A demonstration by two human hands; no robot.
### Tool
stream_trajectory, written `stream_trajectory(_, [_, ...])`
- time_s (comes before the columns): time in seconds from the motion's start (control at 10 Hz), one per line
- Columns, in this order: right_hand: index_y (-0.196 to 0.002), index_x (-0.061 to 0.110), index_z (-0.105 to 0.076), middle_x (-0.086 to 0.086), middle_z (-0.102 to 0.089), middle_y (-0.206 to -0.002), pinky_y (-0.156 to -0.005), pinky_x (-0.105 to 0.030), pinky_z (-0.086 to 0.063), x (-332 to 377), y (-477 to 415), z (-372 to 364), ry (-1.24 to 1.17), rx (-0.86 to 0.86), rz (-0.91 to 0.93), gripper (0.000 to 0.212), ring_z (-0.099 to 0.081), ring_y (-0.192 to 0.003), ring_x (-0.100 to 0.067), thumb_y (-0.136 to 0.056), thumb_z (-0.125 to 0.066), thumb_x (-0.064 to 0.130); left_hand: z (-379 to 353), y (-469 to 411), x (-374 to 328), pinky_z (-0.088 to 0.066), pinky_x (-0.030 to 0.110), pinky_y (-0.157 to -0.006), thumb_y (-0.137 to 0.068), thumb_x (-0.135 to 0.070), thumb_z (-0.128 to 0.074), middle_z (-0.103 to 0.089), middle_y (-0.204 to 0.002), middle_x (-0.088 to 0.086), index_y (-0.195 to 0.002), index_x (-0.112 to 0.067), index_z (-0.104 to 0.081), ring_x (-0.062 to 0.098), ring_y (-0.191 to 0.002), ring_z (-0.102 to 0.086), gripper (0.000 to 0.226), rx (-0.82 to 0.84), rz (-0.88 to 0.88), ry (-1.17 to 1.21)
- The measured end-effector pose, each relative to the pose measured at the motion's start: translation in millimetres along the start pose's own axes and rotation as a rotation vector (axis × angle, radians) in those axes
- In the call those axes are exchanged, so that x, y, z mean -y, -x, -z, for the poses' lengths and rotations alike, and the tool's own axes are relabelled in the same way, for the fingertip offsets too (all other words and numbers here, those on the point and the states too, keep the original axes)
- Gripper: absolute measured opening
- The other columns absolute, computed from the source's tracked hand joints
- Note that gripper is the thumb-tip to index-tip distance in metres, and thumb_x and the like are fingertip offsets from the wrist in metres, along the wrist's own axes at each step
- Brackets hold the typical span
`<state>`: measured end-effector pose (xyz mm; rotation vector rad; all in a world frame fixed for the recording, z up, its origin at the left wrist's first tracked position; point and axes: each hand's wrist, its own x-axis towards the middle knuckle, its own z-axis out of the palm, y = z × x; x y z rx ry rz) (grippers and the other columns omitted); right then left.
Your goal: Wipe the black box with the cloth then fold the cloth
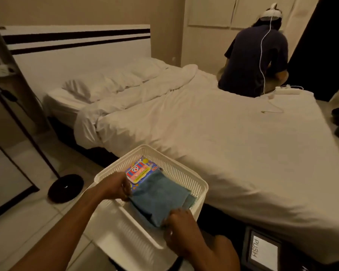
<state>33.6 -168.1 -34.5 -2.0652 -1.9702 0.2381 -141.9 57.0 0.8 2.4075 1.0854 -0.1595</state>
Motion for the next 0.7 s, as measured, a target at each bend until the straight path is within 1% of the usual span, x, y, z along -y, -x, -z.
stream_trajectory(0.1, [-0.068, 0.015, -0.071, -0.004, -0.069, -0.073, -0.068, -0.034, -0.050, 10, -6, -19, 0.064, 0.109, -0.023, 0.024, -0.066, -0.073, -0.030, -0.067, -0.055, 0.033, -13, 3, 10, -0.055, 0.024, -0.067, -0.062, -0.018, -0.082, -0.070, -0.062, -0.015, -0.072, -0.029, -0.078, -0.005, -0.061, -0.063, 0.016, 0.034, 0.048, -0.088])
stream_trajectory(0.2, [-0.089, 0.011, -0.072, -0.013, -0.070, -0.101, -0.086, -0.039, -0.043, 12, -13, -17, 0.040, 0.156, -0.047, 0.028, -0.062, -0.097, -0.036, -0.081, -0.053, 0.030, -6, 1, 3, -0.051, 0.021, -0.068, -0.068, -0.020, -0.078, -0.074, -0.074, -0.011, -0.088, -0.027, -0.080, -0.003, -0.063, -0.059, 0.021, 0.096, 0.094, -0.178])
stream_trajectory(0.3, [-0.101, 0.008, -0.072, -0.019, -0.068, -0.112, -0.094, -0.038, -0.040, 15, -18, -11, 0.049, 0.311, -0.073, 0.032, -0.060, -0.107, -0.039, -0.086, -0.052, 0.028, -4, -3, -5, -0.051, 0.022, -0.070, -0.074, -0.020, -0.072, -0.075, -0.087, -0.004, -0.095, -0.021, -0.079, 0.006, -0.070, -0.061, 0.022, 0.244, 0.166, -0.211])
stream_trajectory(0.4, [-0.103, 0.008, -0.072, -0.019, -0.070, -0.110, -0.096, -0.038, -0.043, 14, -19, -6, -0.016, 0.416, -0.097, 0.041, -0.062, -0.108, -0.040, -0.081, -0.049, 0.033, -5, -4, -16, -0.052, 0.028, -0.074, -0.077, -0.030, -0.069, -0.069, -0.084, -0.001, -0.099, -0.014, -0.076, 0.012, -0.075, -0.060, 0.029, 0.339, 0.225, -0.291])
stream_trajectory(0.5, [-0.098, 0.012, -0.075, -0.013, -0.074, -0.102, -0.087, -0.035, -0.050, 5, -15, 7, -0.125, 0.318, -0.087, 0.048, -0.066, -0.100, -0.036, -0.069, -0.043, 0.036, -7, -5, -27, -0.052, 0.027, -0.077, -0.077, -0.033, -0.069, -0.074, -0.099, 0.002, -0.105, -0.014, -0.075, 0.015, -0.090, -0.068, 0.034, 0.293, 0.222, -0.356])
stream_trajectory(0.6, [-0.101, 0.018, -0.075, -0.005, -0.074, -0.105, -0.089, -0.034, -0.050, -13, -6, 20, -0.251, 0.078, -0.147, 0.042, -0.066, -0.103, -0.026, -0.079, -0.046, 0.038, -14, -4, -39, -0.051, 0.030, -0.081, -0.078, -0.036, -0.068, -0.070, -0.106, 0.002, -0.108, -0.017, -0.072, 0.021, -0.103, -0.067, 0.036, 0.213, 0.212, -0.480])
stream_trajectory(0.7, [-0.111, 0.022, -0.074, 0.002, -0.071, -0.110, -0.091, -0.033, -0.050, -40, 3, 36, -0.334, -0.215, -0.307, 0.044, -0.065, -0.104, -0.018, -0.086, -0.046, 0.046, -20, -8, -73, -0.051, 0.032, -0.085, -0.085, -0.037, -0.065, -0.070, -0.113, 0.004, -0.106, -0.020, -0.072, 0.023, -0.107, -0.065, 0.028, 0.015, 0.082, -0.414])
